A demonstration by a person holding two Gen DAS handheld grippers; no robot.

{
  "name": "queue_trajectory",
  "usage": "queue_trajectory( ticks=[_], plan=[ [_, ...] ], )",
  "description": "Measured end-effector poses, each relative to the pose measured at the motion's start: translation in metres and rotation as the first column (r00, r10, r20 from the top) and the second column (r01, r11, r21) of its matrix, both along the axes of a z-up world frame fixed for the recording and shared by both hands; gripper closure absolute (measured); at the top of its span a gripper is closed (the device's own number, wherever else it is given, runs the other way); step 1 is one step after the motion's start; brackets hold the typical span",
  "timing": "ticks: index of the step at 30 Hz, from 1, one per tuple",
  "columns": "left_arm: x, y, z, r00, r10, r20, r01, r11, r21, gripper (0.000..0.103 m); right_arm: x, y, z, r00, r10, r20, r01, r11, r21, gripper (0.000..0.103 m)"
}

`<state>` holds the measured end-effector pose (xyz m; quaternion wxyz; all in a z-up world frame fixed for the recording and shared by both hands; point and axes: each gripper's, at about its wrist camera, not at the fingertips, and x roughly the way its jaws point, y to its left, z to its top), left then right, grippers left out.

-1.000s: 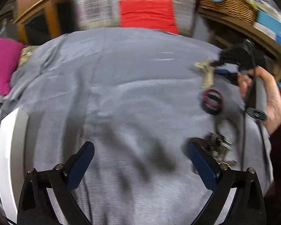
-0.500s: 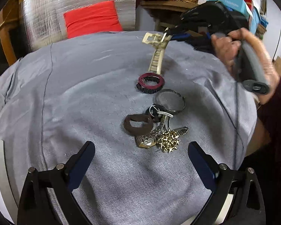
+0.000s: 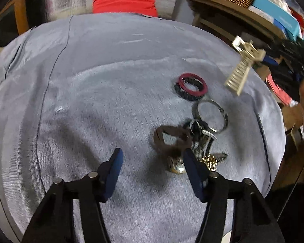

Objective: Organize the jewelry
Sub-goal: 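Lift the claw clip with the right gripper while the left gripper grasps the black hair tie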

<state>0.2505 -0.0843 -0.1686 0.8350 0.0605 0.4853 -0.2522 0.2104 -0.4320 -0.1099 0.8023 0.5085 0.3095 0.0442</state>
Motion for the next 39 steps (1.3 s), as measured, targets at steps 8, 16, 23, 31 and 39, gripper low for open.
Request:
queue_trajectory(
  ticks=[8,16,23,31,39],
  plan=[
    [0.025,-0.013,-0.014,0.997,0.034,-0.069,-0.035,0.999,-0.014,0.069,0.006,-0.002,-0.004,1.0,0.023,-0.007,-0.023,1.0,0.009,0.093],
    [0.018,-0.034,-0.015,1.0,-0.021,-0.021,0.022,0.999,0.027,0.093,0.015,0.007,-0.008,0.998,0.056,-0.023,-0.056,0.998,0.007,0.093],
    [0.008,-0.029,-0.008,1.0,0.008,-0.003,-0.008,1.0,0.019,0.094,0.019,0.023,-0.006,0.995,0.098,-0.001,-0.098,0.995,0.015,0.093],
    [0.003,0.009,0.024,0.988,0.133,0.074,-0.132,0.991,-0.027,0.094,0.027,0.048,-0.004,0.988,0.151,0.03,-0.152,0.988,0.036,0.093],
    [-0.004,0.062,0.047,0.95,0.276,0.143,-0.27,0.961,-0.063,0.094,0.044,0.092,-0.003,0.972,0.227,0.054,-0.229,0.973,0.025,0.093]
  ],
)
